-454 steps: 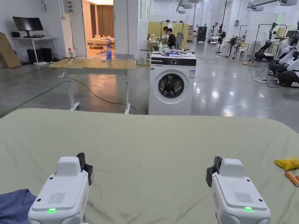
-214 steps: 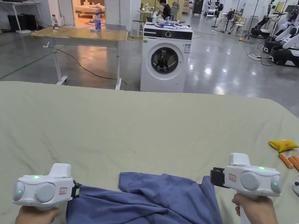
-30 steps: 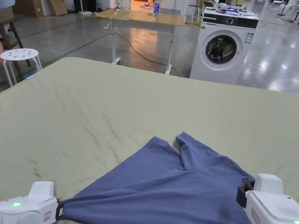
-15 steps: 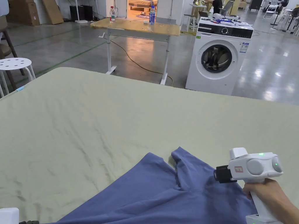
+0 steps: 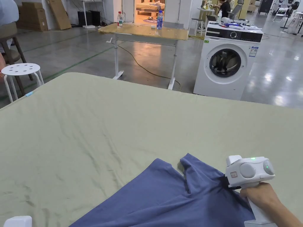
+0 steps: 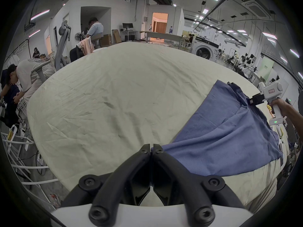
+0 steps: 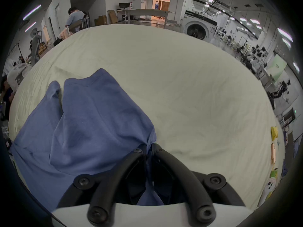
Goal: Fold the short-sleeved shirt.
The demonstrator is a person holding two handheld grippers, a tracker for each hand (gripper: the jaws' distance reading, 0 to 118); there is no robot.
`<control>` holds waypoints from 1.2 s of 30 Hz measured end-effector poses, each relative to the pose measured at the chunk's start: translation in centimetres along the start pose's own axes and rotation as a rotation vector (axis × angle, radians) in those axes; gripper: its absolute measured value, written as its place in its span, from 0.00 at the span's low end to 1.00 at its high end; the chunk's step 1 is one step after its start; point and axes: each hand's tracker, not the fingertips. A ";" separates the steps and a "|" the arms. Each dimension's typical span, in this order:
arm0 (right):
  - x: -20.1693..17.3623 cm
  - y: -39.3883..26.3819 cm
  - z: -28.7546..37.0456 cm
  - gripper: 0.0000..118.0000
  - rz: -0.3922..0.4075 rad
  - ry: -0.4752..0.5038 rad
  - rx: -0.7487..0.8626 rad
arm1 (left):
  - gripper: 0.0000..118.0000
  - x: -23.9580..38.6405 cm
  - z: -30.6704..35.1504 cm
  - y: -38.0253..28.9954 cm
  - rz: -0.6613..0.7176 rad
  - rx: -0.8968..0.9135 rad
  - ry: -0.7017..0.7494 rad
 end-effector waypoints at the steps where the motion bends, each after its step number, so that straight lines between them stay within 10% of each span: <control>1: -0.3 -0.1 0.6 0.04 0.032 -0.007 0.010 | 0.00 0.0 0.0 -0.1 -0.001 0.007 0.001; 13: 3.4 -1.8 14.4 0.04 -0.087 -0.118 0.309 | 0.00 1.2 3.1 4.9 -0.053 0.182 -0.078; 36: 14.9 2.2 42.3 0.04 -0.302 -0.386 0.756 | 0.00 15.7 13.3 35.6 -0.240 0.555 -0.223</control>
